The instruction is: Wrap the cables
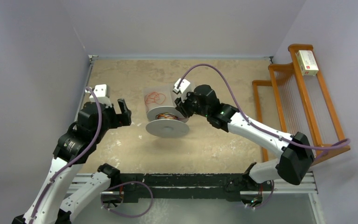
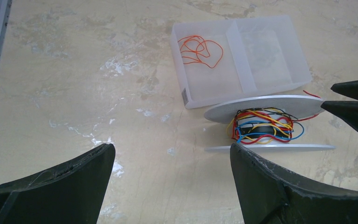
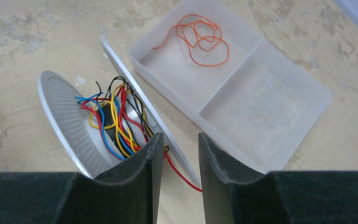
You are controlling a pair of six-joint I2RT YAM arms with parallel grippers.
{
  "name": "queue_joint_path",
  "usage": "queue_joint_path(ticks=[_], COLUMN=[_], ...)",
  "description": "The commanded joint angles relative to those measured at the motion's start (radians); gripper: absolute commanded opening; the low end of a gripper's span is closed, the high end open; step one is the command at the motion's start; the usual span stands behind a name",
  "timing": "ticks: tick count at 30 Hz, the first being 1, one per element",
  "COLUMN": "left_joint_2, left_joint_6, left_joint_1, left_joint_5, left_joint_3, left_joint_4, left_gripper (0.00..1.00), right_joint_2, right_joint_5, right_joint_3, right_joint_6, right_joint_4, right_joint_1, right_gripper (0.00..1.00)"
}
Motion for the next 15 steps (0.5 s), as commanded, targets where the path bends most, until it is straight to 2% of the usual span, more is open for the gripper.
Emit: queue_joint_path(ticks=[1,15], left_joint_2=[-0.001,-0.003], left_joint_6=[0.011,0.017], left_joint_1=[0.003,0.003], left_joint_5=[0.010,0.006], left_joint_3=[0.006,0.020], left_joint_4=[0.055,0.049], left_gripper=[0.93,0.93], right_joint_2=[0.011,0.030], right_joint_5=[0.071,0.050], right_joint_3=[-0.005,-0.032], right_joint_6=[0.089,0.119], right_joint_4=[0.010,0.047], right_joint_1=[-0.002,-0.002], right_gripper=[0.35,0.35])
